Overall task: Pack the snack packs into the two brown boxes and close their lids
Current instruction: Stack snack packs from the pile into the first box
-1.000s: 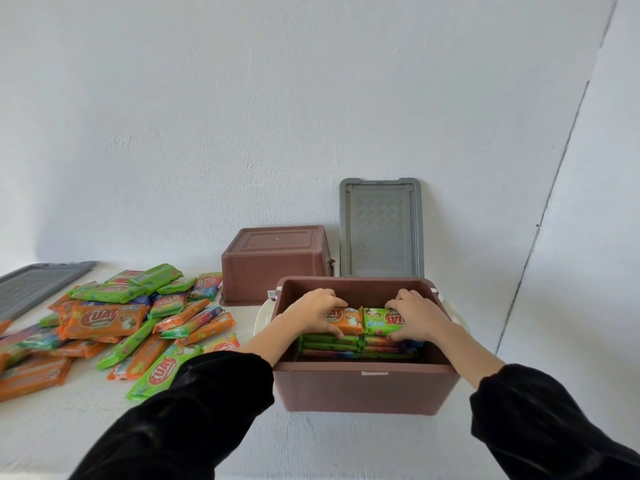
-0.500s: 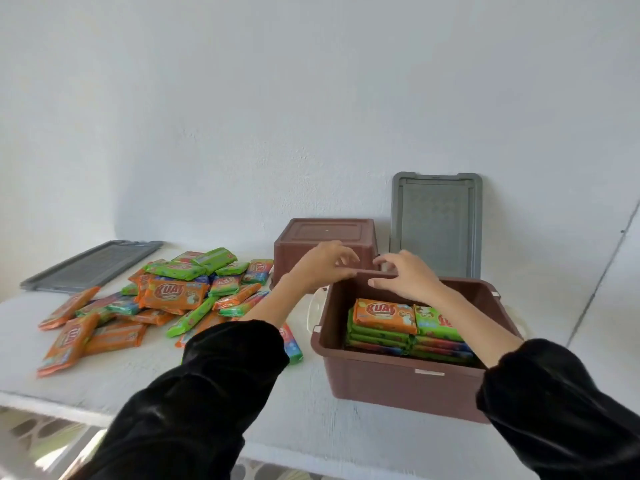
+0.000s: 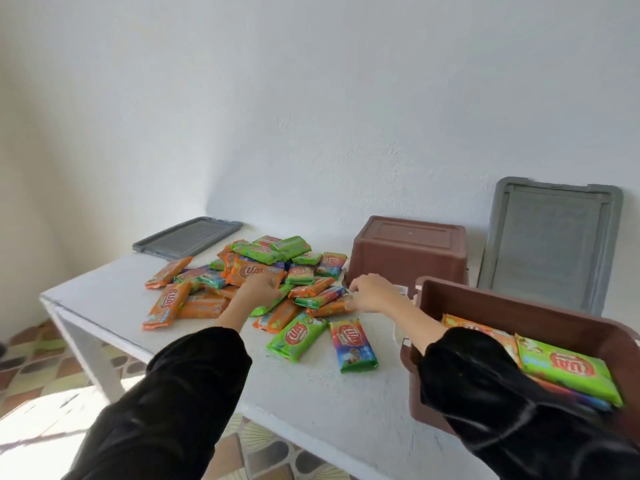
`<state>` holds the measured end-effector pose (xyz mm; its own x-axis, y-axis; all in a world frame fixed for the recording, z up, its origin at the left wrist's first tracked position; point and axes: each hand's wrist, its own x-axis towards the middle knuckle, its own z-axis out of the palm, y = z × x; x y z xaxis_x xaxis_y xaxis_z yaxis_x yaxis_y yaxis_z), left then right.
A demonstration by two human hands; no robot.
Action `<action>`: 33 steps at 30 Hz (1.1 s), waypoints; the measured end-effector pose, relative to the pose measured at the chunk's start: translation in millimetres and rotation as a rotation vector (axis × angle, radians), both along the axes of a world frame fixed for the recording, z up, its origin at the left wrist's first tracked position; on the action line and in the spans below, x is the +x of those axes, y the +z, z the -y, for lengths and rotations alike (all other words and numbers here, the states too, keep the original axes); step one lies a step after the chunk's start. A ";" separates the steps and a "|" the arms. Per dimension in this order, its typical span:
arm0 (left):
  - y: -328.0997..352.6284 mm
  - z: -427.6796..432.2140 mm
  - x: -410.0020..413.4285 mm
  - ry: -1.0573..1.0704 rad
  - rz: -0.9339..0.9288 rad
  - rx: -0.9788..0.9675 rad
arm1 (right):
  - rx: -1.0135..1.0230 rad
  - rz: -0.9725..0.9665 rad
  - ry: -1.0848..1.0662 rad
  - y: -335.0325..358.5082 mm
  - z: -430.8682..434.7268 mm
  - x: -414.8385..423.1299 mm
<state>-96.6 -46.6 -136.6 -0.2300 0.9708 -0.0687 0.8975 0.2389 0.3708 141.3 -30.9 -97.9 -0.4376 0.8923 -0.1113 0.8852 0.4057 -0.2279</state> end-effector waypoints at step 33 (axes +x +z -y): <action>-44.2 58.6 -19.8 0.136 0.124 0.082 | -0.385 0.448 0.104 -27.9 21.9 -32.8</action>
<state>-116.4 -105.2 -180.9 -0.3537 0.9350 -0.0267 0.8054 0.3190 0.4995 108.5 -52.8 -125.8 -0.3560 0.7062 -0.6120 0.8892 0.4574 0.0106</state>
